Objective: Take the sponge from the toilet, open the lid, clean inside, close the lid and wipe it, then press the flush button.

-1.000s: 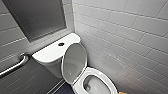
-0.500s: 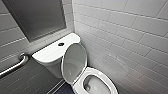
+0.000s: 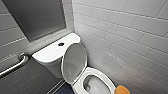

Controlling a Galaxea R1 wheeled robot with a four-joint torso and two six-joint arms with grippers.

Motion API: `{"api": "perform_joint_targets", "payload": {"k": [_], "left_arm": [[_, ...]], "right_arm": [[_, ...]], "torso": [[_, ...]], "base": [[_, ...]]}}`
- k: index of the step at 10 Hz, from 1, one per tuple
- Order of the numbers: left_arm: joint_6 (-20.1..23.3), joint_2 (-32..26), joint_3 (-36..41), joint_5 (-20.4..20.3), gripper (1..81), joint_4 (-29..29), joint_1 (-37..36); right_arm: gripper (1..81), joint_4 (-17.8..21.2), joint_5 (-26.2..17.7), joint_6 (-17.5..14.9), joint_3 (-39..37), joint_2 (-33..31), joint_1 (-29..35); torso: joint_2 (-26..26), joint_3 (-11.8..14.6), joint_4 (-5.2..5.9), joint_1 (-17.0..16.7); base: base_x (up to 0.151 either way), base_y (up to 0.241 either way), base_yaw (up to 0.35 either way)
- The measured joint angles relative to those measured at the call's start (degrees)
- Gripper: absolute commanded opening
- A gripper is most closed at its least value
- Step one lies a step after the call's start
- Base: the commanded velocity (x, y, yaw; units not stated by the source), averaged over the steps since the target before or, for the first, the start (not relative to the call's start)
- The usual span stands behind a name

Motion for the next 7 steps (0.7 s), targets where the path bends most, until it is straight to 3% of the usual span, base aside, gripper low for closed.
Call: {"api": "perform_joint_targets", "payload": {"k": [4,7], "left_arm": [[0.0,0.52,-2.21,-0.01,81.1,0.0,-0.22],[-0.17,1.13,-3.25,0.22,81.1,-0.02,-0.35]], "right_arm": [[1.0,-0.22,-9.64,0.09,-3.45,12.93,13.12],[1.0,-0.17,-15.4,0.22,-13.45,23.65,17.2]], "torso": [[0.0,0.0,0.0,0.0],[0.0,-0.02,0.0,0.0]], "base": [[0.0,0.0,0.0],[0.0,0.0,0.0]]}}
